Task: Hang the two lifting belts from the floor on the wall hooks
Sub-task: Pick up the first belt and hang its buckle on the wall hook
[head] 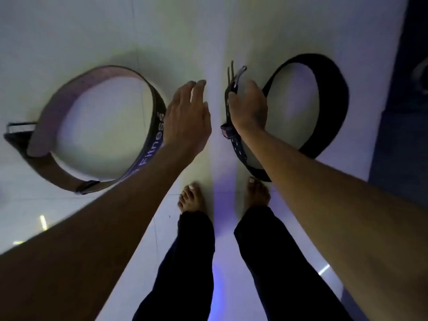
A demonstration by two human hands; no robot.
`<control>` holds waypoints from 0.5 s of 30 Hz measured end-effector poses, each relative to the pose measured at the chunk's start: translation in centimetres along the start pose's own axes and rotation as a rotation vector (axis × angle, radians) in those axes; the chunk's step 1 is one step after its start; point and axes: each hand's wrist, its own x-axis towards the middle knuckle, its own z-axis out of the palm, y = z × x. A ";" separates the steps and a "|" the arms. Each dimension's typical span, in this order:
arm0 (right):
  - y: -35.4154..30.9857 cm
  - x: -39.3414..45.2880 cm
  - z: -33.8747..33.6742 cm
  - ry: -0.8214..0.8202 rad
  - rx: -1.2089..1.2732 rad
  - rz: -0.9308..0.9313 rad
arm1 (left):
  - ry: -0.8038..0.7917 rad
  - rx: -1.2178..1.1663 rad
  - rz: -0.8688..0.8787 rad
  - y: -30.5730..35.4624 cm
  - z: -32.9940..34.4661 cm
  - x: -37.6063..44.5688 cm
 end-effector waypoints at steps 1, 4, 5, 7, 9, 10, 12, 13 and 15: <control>0.4 0.6 0.9 -0.017 0.013 0.020 | -0.021 0.002 -0.016 -0.6 1.2 0.3; 1.3 2.2 2.1 -0.064 0.034 0.073 | -0.084 -0.076 -0.072 -1.1 2.8 -0.1; 1.6 2.4 1.9 -0.086 0.033 0.076 | -0.102 -0.171 -0.146 -1.0 2.9 -0.3; 1.4 1.3 -0.2 -0.126 0.044 0.070 | -0.133 -0.389 -0.381 -0.1 1.6 -0.8; 0.2 -1.4 -4.0 -0.153 0.031 0.010 | -0.166 -0.563 -0.515 0.9 -0.7 -1.6; -0.5 -3.2 -6.4 -0.166 0.051 -0.016 | -0.185 -0.634 -0.533 1.9 -2.6 -2.2; -1.9 -7.1 -11.7 -0.206 0.163 -0.066 | -0.219 -0.741 -0.511 4.6 -6.7 -3.7; -2.6 -9.0 -14.4 -0.233 0.225 -0.086 | -0.243 -0.787 -0.477 6.1 -8.9 -4.4; -4.3 -12.6 -20.1 -0.282 0.295 -0.107 | -0.287 -0.862 -0.410 9.4 -13.4 -6.0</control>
